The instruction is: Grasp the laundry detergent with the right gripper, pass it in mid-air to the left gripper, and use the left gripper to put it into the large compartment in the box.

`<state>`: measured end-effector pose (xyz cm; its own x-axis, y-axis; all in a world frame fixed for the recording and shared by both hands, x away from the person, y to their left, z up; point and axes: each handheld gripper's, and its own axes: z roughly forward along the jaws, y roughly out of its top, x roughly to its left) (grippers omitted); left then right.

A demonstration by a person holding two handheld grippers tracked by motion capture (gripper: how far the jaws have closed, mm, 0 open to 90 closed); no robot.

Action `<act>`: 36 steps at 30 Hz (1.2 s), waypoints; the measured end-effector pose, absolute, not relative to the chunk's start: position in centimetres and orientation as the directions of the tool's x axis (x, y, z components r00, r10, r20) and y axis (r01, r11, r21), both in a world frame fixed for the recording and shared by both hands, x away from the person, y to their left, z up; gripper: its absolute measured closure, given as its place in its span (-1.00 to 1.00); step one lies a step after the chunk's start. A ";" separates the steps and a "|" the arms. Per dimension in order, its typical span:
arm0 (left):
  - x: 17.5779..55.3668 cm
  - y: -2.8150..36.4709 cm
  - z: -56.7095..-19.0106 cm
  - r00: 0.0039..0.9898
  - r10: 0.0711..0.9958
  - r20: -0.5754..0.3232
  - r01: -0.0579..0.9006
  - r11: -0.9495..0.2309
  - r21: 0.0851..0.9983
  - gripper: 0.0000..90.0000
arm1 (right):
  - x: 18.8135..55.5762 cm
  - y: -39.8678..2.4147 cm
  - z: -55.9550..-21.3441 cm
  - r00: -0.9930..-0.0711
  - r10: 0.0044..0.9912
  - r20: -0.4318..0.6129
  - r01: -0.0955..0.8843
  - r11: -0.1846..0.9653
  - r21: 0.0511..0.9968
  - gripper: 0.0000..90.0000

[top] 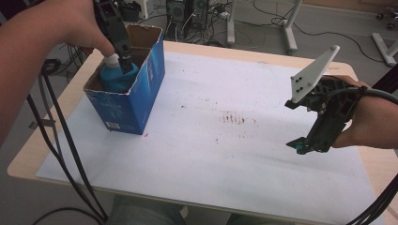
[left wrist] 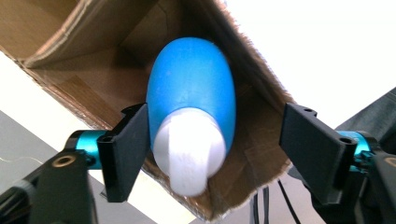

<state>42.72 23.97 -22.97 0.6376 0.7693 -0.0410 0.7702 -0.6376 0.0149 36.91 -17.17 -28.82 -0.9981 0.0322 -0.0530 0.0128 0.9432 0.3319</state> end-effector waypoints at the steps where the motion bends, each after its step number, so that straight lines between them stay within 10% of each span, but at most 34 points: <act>1: 42.7 23.8 -22.7 0.640 0.767 -0.035 0.768 -0.640 0.020 -0.50 | 37.0 -17.2 -28.7 -0.998 0.028 -0.054 0.009 0.944 0.330 -0.99; 36: 41.7 14.0 -20.2 0.948 0.307 -0.081 0.310 -0.950 0.029 -0.96 | 37.7 -18.2 -26.3 -0.998 0.037 -0.051 0.025 0.972 0.234 -0.99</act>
